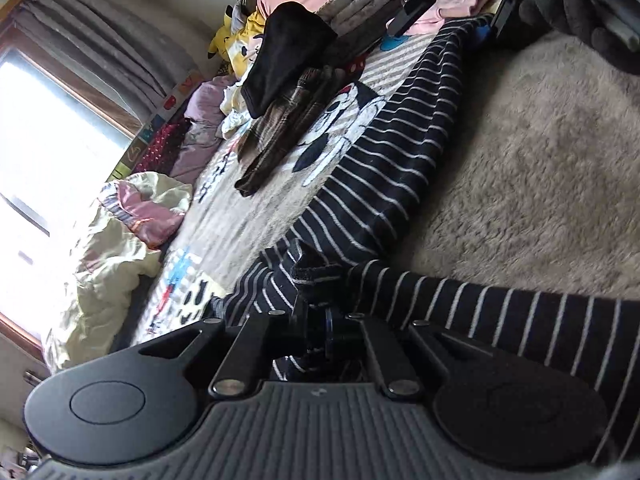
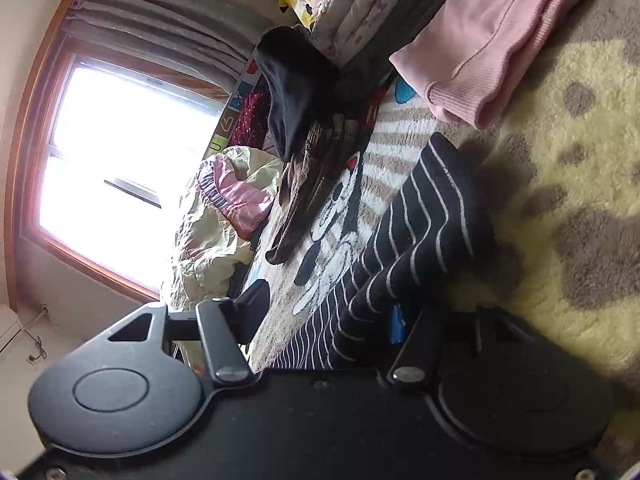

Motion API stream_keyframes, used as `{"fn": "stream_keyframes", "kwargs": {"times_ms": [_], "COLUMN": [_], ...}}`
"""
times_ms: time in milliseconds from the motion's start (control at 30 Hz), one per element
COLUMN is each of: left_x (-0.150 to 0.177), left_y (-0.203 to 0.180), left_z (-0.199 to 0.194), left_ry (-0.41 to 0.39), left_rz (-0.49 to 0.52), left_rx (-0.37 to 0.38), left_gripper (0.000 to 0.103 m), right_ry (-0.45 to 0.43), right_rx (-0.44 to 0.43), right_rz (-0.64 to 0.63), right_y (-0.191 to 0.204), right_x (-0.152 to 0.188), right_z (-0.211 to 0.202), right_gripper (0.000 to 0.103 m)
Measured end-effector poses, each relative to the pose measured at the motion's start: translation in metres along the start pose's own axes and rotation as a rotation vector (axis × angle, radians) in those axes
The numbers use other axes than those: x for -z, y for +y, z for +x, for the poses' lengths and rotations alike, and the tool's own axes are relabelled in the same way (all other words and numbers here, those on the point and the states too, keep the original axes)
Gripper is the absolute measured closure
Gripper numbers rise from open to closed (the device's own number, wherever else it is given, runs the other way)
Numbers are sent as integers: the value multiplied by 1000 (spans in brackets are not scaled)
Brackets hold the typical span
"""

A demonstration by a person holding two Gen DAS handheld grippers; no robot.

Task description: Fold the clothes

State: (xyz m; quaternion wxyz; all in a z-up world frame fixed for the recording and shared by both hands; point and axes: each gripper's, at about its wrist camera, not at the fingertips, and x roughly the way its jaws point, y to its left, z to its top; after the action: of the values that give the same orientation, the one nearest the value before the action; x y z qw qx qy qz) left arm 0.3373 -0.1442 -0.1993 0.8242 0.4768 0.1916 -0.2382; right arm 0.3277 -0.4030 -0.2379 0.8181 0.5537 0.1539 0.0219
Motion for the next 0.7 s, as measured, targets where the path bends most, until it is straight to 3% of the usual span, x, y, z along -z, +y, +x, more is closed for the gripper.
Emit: {"fn": "stream_keyframes", "kwargs": {"times_ms": [67, 167, 300, 367, 500, 633, 700], "left_x": [1, 8, 38, 65, 109, 127, 133], "left_y": [-2, 18, 65, 89, 102, 87, 76], "left_z": [-5, -26, -48, -56, -69, -65, -61], "left_ry": [-2, -40, -41, -2, 104, 169, 200], "left_rz": [18, -69, -299, -402, -389, -258, -191], "left_rx": [2, 59, 39, -32, -162, -219, -285], "left_gripper": [70, 56, 56, 56, 57, 56, 56], "right_ry": [1, 3, 4, 3, 2, 0, -2], "right_rx": [2, 1, 0, 2, 8, 18, 28], "right_rz": [-6, -5, -6, -9, -19, -38, -58], "right_y": [1, 0, 0, 1, 3, 6, 9], "right_x": [0, 0, 0, 1, 2, 4, 6], "right_z": [0, -1, 0, 1, 2, 3, 5], "right_gripper": [46, 46, 46, 46, 46, 46, 45]}}
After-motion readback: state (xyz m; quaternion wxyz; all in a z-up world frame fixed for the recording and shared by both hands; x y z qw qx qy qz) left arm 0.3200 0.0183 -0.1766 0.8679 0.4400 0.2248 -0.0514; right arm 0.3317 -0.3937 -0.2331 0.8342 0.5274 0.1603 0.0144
